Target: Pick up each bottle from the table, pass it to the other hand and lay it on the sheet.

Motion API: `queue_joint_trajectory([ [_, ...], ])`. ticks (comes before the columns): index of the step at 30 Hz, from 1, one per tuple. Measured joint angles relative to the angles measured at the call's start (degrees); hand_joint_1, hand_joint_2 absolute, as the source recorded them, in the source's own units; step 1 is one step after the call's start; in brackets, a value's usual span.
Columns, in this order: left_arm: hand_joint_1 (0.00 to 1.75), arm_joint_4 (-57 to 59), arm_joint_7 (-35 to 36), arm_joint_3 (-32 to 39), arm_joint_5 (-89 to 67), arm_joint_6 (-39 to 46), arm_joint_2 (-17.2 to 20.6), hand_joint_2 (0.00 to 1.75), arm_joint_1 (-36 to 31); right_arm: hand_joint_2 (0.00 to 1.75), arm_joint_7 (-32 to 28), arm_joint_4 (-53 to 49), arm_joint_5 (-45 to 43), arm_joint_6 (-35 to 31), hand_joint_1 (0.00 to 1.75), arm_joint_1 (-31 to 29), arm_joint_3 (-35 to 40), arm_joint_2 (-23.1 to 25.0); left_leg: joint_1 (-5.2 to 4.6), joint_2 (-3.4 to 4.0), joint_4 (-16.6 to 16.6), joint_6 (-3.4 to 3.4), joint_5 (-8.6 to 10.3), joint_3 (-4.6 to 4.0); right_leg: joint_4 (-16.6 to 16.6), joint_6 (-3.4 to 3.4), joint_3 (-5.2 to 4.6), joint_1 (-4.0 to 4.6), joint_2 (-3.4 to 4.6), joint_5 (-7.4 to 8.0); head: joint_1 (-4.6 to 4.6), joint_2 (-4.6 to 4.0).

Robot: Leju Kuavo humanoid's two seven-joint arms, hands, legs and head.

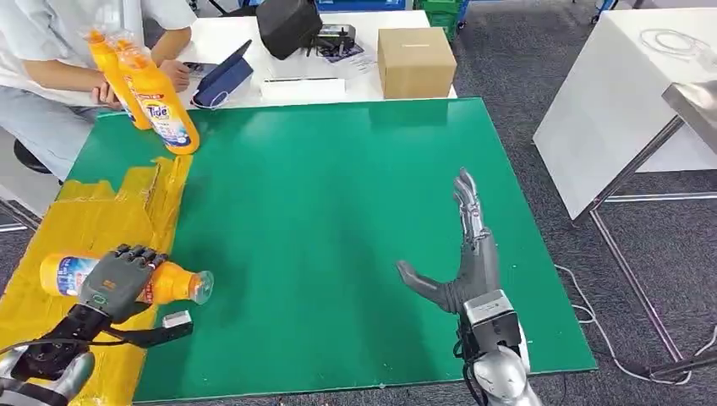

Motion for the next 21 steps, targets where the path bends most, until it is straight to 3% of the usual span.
queue_joint_trajectory([
  [3, 1.75, 2.08, -0.92, -0.92, 0.86, 0.06, 1.29, 1.75, -0.1, 1.75, -0.02, 0.33, -0.07, 0.27, 0.0, -0.5, 0.0, -0.09, 0.0, -0.05, 0.0, 0.0, 0.01, 0.0, 0.0, 0.0, 0.0, 0.0, -0.01, 0.0, 0.0, 0.0],
  [4, 1.29, 2.58, -0.99, -1.11, 0.92, 0.06, 1.56, 1.75, -0.09, 1.75, 0.0, 0.48, -0.11, 0.33, 0.0, -0.66, 0.0, -0.09, 0.0, -0.07, 0.0, 0.0, 0.01, 0.0, 0.0, 0.0, 0.01, 0.0, -0.01, 0.0, -0.04, 0.0],
  [5, 0.42, 2.96, -0.99, -1.27, 0.94, 0.06, 1.71, 1.75, -0.12, 1.75, 0.0, 0.57, -0.18, 0.44, 0.0, -0.78, 0.0, -0.11, 0.0, -0.07, 0.0, 0.0, 0.01, 0.0, 0.0, 0.0, 0.01, 0.0, -0.01, 0.0, 0.02, 0.0],
  [6, 0.09, 3.44, -0.94, -1.51, 0.94, 0.06, 1.89, 1.75, -0.16, 1.75, 0.0, 0.68, -0.28, 0.68, 0.0, -0.85, 0.0, -0.11, 0.0, -0.06, 0.0, 0.0, 0.01, 0.0, 0.0, 0.0, 0.02, -0.01, -0.01, 0.0, -0.04, 0.0],
  [7, 0.0, 3.92, -0.79, -1.75, 0.96, 0.17, 1.91, 1.75, -0.21, 1.75, 0.0, 0.74, -0.35, 0.77, 0.0, -0.86, 0.0, -0.11, 0.0, -0.06, 0.0, 0.0, 0.01, 0.0, 0.0, 0.0, 0.02, -0.01, -0.01, 0.0, -0.02, 0.0],
  [21, 0.0, 12.72, 2.71, -3.74, 1.95, -2.65, -1.2, 1.75, -5.78, 1.75, 0.5, 2.25, -0.11, 1.34, 0.0, -1.31, 0.55, -0.07, 0.0, -0.35, -0.02, -0.02, 0.02, 0.33, -0.01, -0.01, 0.42, -0.01, -0.2, -0.01, -0.02, 0.0],
])
